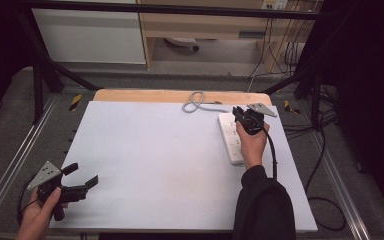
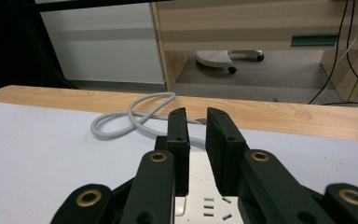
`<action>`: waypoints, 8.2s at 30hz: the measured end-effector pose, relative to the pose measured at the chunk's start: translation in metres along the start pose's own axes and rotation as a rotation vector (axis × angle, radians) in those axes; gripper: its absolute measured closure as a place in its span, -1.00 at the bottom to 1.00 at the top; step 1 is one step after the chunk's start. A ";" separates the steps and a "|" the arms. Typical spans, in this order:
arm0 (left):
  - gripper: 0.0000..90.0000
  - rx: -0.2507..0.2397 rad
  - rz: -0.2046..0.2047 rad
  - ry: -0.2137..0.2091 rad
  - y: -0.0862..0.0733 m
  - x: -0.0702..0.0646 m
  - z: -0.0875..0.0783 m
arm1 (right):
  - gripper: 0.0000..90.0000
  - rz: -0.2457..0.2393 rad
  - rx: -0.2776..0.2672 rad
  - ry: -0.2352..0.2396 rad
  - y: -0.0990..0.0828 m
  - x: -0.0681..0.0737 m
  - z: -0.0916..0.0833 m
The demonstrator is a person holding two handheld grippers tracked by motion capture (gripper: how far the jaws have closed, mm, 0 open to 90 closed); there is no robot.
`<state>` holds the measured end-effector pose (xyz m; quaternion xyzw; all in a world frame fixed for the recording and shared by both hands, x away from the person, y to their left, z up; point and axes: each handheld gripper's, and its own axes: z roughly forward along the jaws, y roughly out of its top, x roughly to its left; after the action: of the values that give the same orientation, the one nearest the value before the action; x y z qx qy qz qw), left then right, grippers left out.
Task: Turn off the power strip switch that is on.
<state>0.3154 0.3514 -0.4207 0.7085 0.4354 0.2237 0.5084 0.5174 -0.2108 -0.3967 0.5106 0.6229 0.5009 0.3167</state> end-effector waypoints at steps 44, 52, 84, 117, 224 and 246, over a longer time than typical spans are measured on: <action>-0.89 0.001 0.002 0.000 0.000 0.000 -0.001 | 0.93 -0.047 0.126 0.017 -0.020 0.012 0.016; -0.89 -0.002 0.002 -0.001 0.000 0.000 -0.001 | 0.97 -0.055 0.152 0.020 -0.023 0.013 0.018; -0.89 0.000 0.004 0.002 0.000 0.000 -0.001 | 1.00 -0.030 0.256 0.008 -0.031 0.011 0.014; -0.89 0.001 0.006 0.002 0.000 -0.001 -0.001 | 1.00 -0.074 0.339 -0.006 -0.039 0.015 0.007; -0.88 0.005 0.001 0.016 0.000 0.001 -0.001 | 1.00 -0.023 0.229 0.022 -0.030 0.021 -0.003; -0.88 0.007 0.007 0.017 0.000 0.002 -0.002 | 0.04 0.008 0.155 0.051 -0.009 0.025 -0.034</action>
<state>0.3148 0.3536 -0.4206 0.7097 0.4382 0.2299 0.5014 0.4764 -0.1967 -0.3920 0.5230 0.6658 0.4652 0.2584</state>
